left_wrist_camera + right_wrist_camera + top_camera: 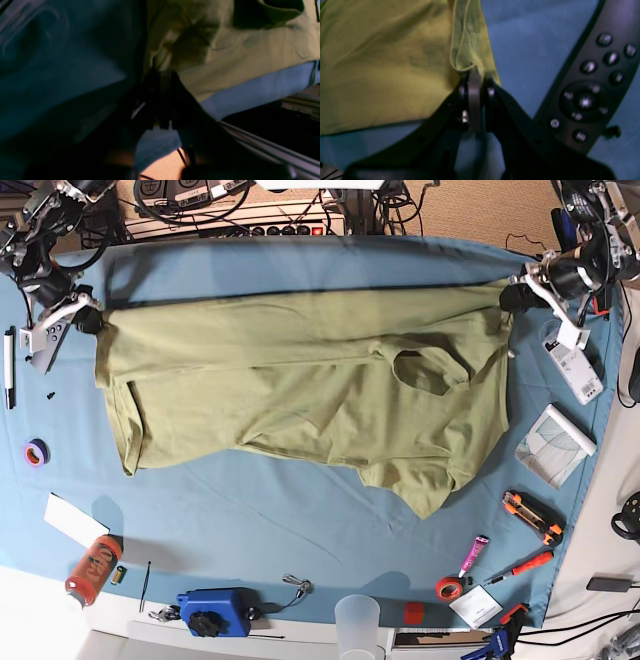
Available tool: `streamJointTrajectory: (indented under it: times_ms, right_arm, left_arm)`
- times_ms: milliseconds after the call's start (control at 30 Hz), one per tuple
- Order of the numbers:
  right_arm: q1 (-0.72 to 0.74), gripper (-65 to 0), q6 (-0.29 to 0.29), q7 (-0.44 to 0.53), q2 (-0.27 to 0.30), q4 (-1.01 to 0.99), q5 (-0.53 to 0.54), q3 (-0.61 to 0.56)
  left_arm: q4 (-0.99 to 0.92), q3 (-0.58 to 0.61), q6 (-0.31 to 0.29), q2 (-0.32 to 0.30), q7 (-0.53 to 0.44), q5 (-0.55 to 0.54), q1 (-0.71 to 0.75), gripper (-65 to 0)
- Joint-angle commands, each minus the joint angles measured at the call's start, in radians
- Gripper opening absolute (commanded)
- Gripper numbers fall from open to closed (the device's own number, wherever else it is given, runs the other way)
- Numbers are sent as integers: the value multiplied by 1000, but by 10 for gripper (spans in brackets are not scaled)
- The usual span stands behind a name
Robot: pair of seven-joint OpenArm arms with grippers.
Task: Layout the t-shirt on the table in an organized manner, then fold the t-shirt properly
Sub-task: 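Pull the shirt corners apart with both grippers to stretch it, then grasp the shirt hem corners with both grippers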
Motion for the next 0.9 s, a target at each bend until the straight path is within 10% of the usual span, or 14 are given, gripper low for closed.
streamJointTrajectory:
  times_ms: [0, 433, 633, 867]
  right_arm:
    - [1, -650, 1, 15, 24, 19, 15, 9]
    - [2, -650, 1, -18, 23, 19, 15, 6]
    - [1, -435, 1, -90, 37, 19, 16, 7]
    - [2, -435, 1, -146, 137, 22, 193, 40]
  left_arm:
    - [9, -5, 6, -16, 31, 32, 8, -650]
    - [9, -5, -14, -23, 34, 15, 8, -650]
    - [9, -5, -31, -24, 44, -26, 8, -384]
    - [97, -5, -31, -23, 60, -28, 8, -379]
